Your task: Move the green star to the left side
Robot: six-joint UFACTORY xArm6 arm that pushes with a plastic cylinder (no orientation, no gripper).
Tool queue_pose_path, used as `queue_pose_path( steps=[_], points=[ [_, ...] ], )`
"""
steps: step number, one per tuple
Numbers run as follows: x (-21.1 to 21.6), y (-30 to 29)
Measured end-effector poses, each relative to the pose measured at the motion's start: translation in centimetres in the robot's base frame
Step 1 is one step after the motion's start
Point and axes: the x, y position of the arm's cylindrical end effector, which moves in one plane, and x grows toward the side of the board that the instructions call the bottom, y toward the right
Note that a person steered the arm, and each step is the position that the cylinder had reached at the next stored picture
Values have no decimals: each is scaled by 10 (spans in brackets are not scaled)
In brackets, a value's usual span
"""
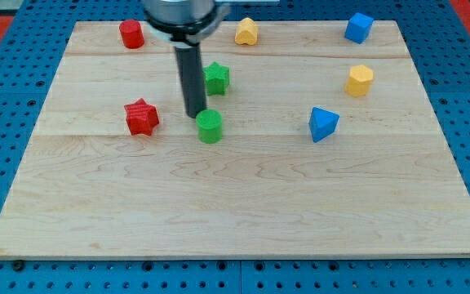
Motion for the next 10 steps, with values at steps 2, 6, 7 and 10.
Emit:
queue_pose_path(
  steps=[2, 6, 7, 10],
  points=[
    [-46, 59],
    [-83, -59],
    [-81, -100],
    [-48, -88]
  ],
)
